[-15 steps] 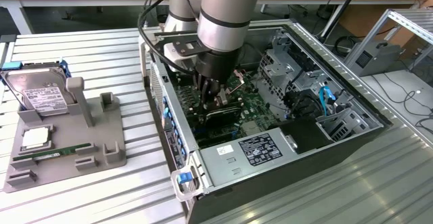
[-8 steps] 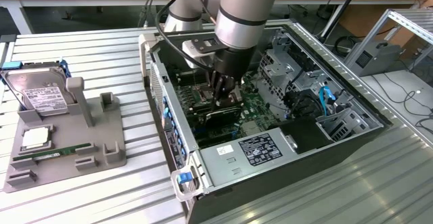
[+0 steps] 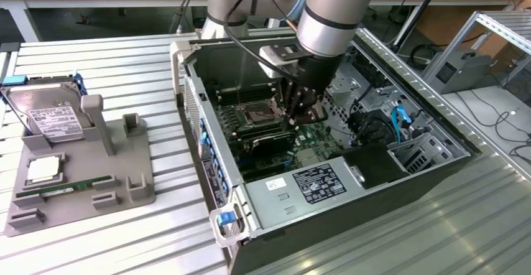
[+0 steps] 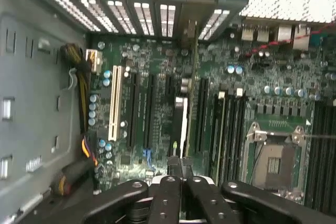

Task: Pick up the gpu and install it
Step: 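Press down on the gpu until it lock into place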

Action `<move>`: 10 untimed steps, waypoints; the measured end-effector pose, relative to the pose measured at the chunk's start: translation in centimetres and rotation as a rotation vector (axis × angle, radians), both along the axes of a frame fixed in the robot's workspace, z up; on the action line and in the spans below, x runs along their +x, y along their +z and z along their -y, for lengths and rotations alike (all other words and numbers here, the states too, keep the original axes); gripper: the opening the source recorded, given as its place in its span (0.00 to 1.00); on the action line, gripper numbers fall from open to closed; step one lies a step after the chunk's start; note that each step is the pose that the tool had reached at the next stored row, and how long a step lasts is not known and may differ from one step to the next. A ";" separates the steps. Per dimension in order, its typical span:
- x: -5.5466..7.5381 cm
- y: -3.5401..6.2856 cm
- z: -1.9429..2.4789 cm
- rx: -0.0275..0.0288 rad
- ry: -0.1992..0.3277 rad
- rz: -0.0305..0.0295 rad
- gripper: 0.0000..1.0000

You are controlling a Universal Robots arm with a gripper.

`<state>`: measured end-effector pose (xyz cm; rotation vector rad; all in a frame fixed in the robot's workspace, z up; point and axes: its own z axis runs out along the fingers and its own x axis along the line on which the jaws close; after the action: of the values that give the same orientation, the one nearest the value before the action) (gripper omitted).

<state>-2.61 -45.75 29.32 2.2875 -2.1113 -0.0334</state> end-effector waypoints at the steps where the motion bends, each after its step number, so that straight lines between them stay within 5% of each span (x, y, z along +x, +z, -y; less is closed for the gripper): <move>1: 0.8 0.00 0.01 -0.0001 0.000 -0.0006 0.11; 5: 2.8 0.02 0.00 0.0000 0.000 -0.0026 0.11; 10: 3.5 2.54 0.00 0.0002 0.000 -0.0027 0.11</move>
<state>0.90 -45.75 31.87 2.2863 -2.1101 -0.0367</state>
